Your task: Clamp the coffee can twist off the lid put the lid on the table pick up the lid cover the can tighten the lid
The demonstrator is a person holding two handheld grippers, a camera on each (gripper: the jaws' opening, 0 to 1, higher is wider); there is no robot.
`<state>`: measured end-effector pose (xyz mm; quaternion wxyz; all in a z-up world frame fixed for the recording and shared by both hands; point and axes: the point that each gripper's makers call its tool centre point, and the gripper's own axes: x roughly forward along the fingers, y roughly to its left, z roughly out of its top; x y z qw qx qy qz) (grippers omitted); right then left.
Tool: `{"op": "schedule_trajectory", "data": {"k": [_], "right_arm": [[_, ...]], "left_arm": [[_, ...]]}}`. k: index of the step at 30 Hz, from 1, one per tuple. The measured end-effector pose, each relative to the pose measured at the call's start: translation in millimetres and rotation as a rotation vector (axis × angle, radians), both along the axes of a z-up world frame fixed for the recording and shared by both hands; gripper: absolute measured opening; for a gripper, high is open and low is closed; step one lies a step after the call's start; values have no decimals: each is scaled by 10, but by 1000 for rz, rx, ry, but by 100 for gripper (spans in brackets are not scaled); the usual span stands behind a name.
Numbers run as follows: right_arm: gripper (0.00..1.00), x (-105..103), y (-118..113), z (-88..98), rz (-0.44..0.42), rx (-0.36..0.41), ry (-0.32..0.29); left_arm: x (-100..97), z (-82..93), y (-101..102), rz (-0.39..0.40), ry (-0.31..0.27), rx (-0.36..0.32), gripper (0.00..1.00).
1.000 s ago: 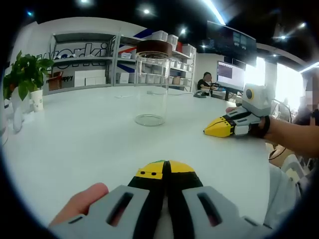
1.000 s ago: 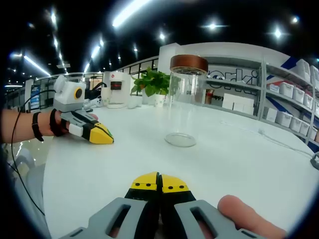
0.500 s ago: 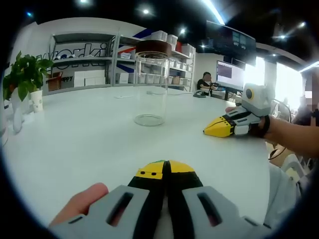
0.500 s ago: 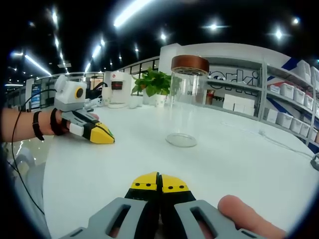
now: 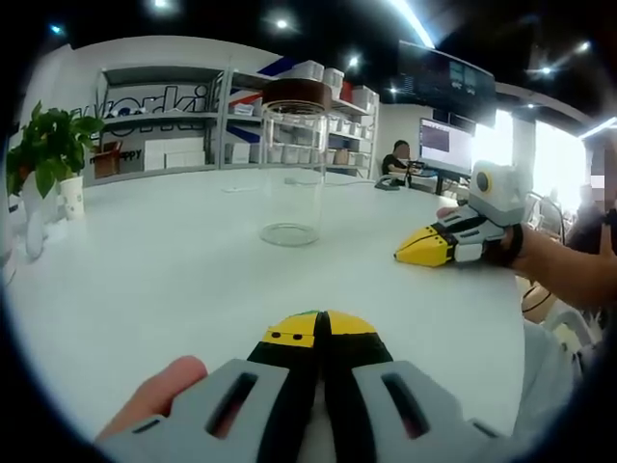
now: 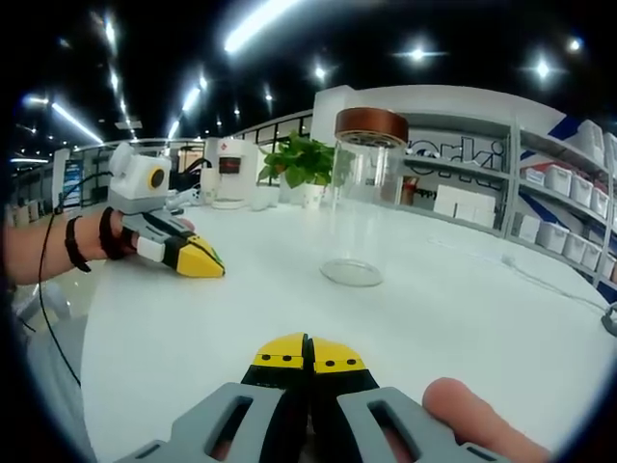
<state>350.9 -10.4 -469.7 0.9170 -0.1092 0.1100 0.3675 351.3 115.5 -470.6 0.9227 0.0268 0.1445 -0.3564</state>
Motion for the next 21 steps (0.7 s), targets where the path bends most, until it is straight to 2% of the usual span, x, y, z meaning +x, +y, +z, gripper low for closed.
{"op": "schedule_trajectory", "data": {"k": [6,12,15,21], "right_arm": [[0,-11,-31,3,-21,-1,-4],[0,56,-47,-9,-23,-2,-5],[0,75,-49,-12,-12,6,3],[0,92,-45,-16,-3,7,2]], "left_arm": [[-20,-1,-10,-8,-6,2,0],[54,-23,5,-17,-9,2,0],[61,-25,12,-41,-28,14,0],[74,-33,-17,-57,-20,3,0]]}}
